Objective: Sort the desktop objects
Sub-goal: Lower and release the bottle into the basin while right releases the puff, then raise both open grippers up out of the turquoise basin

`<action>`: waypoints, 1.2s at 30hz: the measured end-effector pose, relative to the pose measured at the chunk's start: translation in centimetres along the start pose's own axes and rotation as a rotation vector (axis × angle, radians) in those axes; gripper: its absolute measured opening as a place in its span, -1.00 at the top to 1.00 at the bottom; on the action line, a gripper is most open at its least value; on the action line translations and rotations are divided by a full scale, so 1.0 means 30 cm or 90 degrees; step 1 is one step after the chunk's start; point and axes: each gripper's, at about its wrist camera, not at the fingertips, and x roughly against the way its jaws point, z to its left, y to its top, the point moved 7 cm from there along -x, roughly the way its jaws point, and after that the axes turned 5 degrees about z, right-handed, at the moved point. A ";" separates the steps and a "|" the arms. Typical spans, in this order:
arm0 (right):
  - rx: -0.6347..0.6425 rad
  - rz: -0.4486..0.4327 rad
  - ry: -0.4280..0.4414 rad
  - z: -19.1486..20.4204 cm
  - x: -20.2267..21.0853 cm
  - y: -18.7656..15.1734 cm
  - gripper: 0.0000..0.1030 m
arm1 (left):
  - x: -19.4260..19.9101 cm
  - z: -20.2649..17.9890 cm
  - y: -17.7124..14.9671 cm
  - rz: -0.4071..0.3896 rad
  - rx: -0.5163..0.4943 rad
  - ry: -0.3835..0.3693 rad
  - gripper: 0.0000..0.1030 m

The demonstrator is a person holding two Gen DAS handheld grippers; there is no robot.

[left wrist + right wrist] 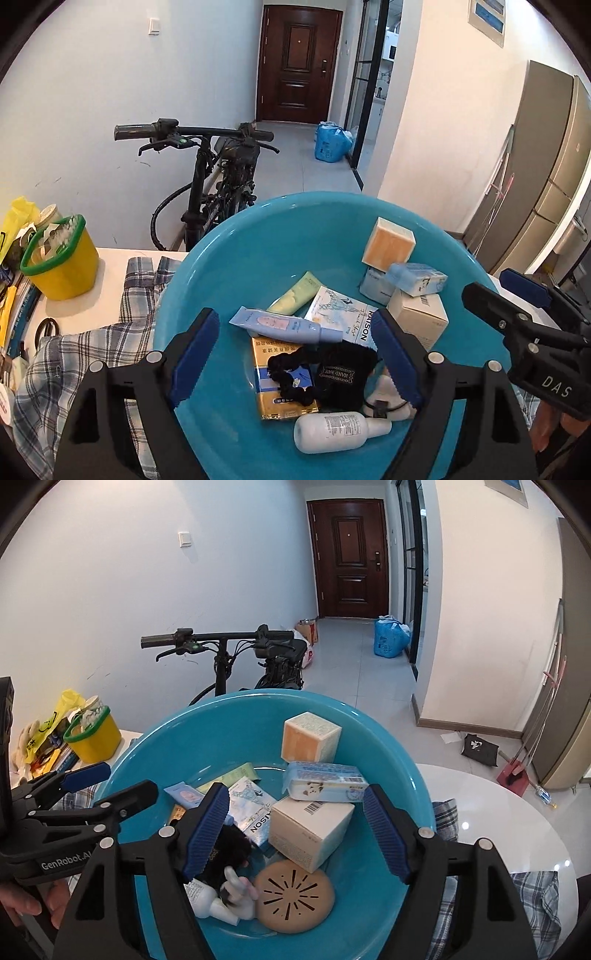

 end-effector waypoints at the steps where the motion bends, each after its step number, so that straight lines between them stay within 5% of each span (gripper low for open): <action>1: -0.001 -0.001 -0.003 -0.006 0.001 0.002 -0.44 | 0.001 0.000 0.001 -0.001 -0.001 0.001 -0.67; 7: -0.007 0.000 -0.007 -0.025 0.004 0.008 -0.46 | 0.023 -0.011 0.009 -0.023 -0.010 -0.003 -0.67; 19: -0.006 -0.038 -0.022 -0.029 0.080 0.031 -0.47 | 0.243 0.008 0.078 -0.201 -0.003 0.005 -0.67; 27: -0.016 -0.151 -0.021 -0.019 0.288 0.078 -0.69 | 0.432 -0.024 0.091 -0.328 -0.033 0.017 -0.68; 30: -0.022 -0.213 -0.024 -0.013 0.391 0.095 -0.97 | 0.541 -0.027 0.085 -0.387 -0.027 -0.001 -0.92; 36: -0.014 -0.307 -0.063 0.002 0.565 0.105 -1.00 | 0.739 -0.012 0.061 -0.496 -0.021 -0.006 -1.00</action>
